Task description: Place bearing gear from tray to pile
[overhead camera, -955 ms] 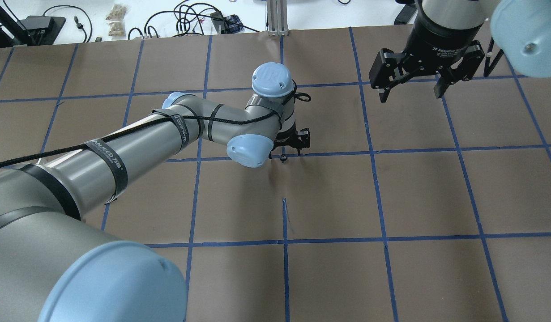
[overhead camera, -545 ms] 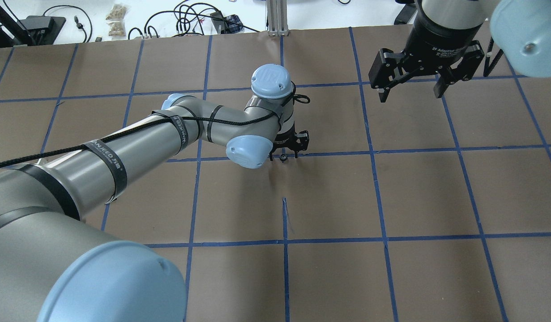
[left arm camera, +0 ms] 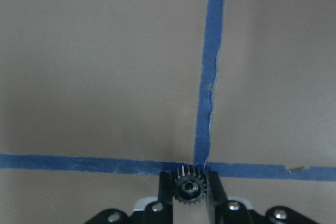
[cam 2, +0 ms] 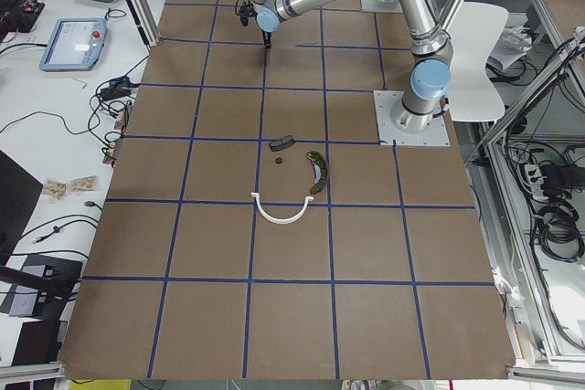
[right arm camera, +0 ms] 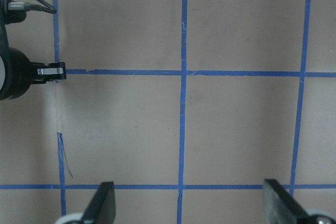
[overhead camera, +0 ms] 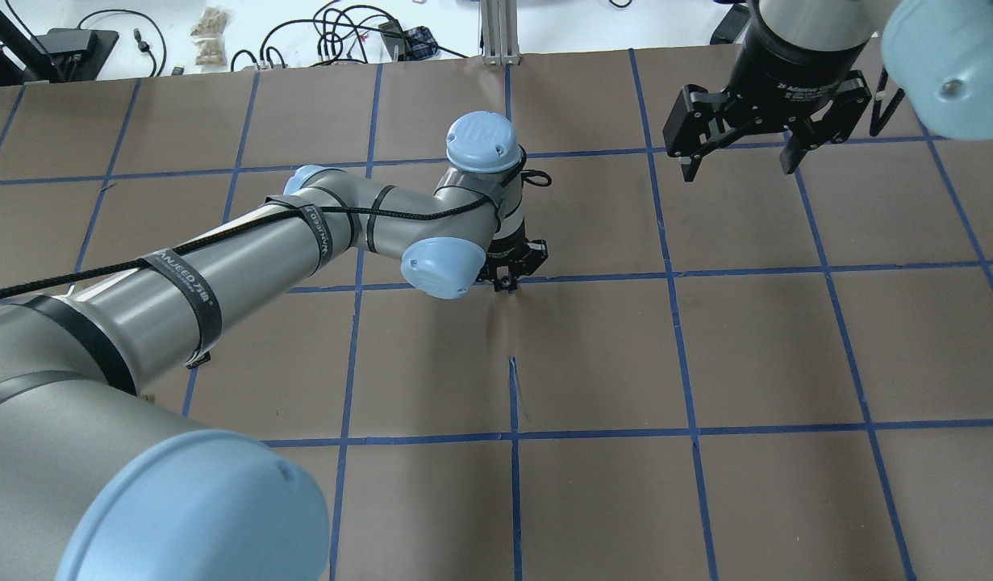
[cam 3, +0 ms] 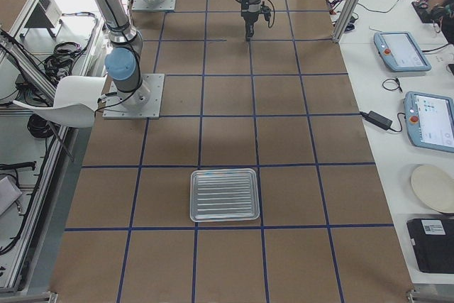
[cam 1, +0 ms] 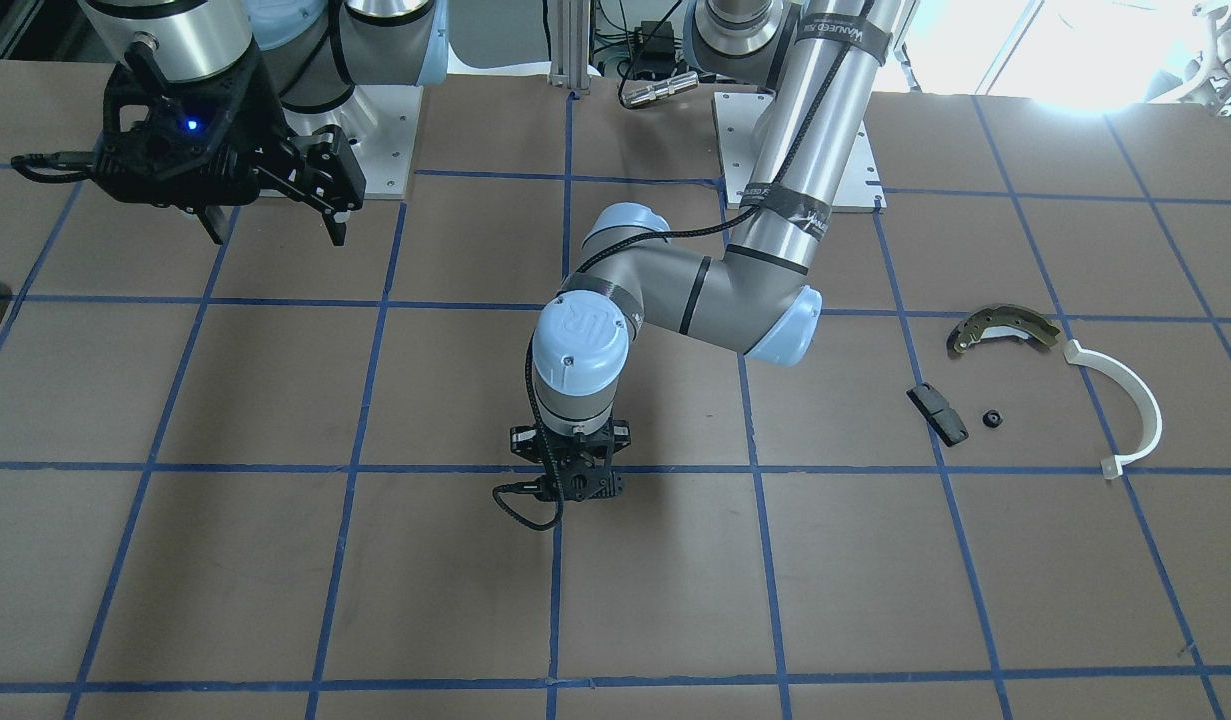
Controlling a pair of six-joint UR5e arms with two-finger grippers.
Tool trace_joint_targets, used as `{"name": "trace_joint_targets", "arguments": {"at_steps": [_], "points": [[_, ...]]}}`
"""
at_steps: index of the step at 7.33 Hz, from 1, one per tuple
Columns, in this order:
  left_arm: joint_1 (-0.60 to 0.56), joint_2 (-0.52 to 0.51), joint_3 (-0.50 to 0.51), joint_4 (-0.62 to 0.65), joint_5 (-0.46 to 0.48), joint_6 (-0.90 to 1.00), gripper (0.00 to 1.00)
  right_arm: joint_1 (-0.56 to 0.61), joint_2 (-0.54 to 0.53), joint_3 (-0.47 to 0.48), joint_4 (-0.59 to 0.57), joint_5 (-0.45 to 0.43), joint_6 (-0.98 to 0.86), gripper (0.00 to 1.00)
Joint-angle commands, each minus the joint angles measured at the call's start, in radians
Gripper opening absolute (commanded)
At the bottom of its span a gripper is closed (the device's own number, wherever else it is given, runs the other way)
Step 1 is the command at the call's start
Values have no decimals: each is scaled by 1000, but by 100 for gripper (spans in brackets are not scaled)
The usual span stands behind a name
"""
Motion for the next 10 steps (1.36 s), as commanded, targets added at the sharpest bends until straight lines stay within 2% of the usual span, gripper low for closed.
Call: {"name": "trace_joint_targets", "arguments": {"at_steps": [1, 3, 4, 5, 6, 8, 9, 10], "points": [[101, 76, 51, -165, -1, 96, 19, 0, -1, 0, -2, 2, 1, 100], [304, 210, 50, -319, 34, 400, 19, 0, 0, 0, -5, 0, 1, 100], [427, 255, 49, -387, 40, 618, 19, 0, 0, 0, -8, 0, -1, 100], [524, 294, 36, -428, 61, 778, 13, 0, 0, 0, -10, 0, -1, 100], [593, 315, 20, -432, 112, 887, 11, 0, 0, 0, -11, 0, -1, 100], [807, 314, -51, -369, 135, 1143, 8, 0, 0, 0, -11, 0, -1, 100], [893, 287, -80, -281, 131, 1258, 8, 0, 0, 2, -11, 0, -1, 100], [931, 267, -124, -192, 134, 1342, 8, 0, 0, 2, -11, 2, -1, 100]]}}
